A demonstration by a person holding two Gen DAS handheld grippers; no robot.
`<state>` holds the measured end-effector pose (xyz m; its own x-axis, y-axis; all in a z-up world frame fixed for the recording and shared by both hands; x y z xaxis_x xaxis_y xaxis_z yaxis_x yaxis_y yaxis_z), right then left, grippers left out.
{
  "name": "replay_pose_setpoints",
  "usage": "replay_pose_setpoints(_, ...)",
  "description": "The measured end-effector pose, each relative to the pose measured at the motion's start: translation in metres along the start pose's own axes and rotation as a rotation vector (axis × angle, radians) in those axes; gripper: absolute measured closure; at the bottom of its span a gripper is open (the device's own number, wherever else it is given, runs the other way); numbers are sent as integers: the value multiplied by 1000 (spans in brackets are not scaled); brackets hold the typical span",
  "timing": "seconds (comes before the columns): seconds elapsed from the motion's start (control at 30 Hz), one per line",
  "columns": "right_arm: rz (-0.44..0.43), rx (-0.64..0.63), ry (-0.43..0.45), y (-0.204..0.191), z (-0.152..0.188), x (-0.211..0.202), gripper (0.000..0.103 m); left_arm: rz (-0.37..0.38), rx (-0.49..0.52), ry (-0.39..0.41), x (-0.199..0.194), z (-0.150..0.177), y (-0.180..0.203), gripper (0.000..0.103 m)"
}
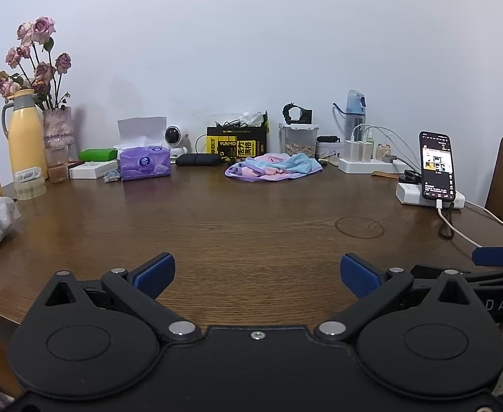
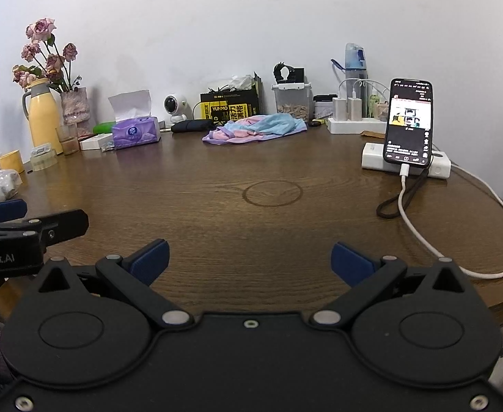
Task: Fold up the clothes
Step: 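Move both grippers toward the pink-and-blue garment on the table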
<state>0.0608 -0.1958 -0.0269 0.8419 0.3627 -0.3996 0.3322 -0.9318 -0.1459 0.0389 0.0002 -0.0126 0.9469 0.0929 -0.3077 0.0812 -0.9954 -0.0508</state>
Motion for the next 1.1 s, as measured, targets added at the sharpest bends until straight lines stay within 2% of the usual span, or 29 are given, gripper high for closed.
replay_pose_setpoints(0.17, -5, -35, 5, -3, -7, 3, 0, 8, -1, -9, 5, 0, 1, 0)
replay_pose_setpoints(0.3, 1, -11, 7, 0, 1, 0, 0, 15, -2, -17, 9, -1, 1, 0)
replay_pose_setpoints(0.57, 24, -26, -34, 1, 0, 11, 0, 24, -3, -38, 17, -3, 8, 0)
replay_pose_setpoints(1.1, 0, -129, 30, 12, -15, 49, 0, 4, -17, -87, 56, -13, 7, 0)
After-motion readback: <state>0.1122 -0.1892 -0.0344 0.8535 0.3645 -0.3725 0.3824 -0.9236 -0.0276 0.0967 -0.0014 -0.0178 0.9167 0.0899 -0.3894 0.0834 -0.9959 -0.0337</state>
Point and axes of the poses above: each gripper's, at about its wrist camera, not at the fingertips, and x roughly the way its jaws point, y to its right, z to its underside, the point moved 4 cm from there along x, roughly the way its jaws point, and after that the axes turned 5 degrees about -z, right-handed, at the moved point
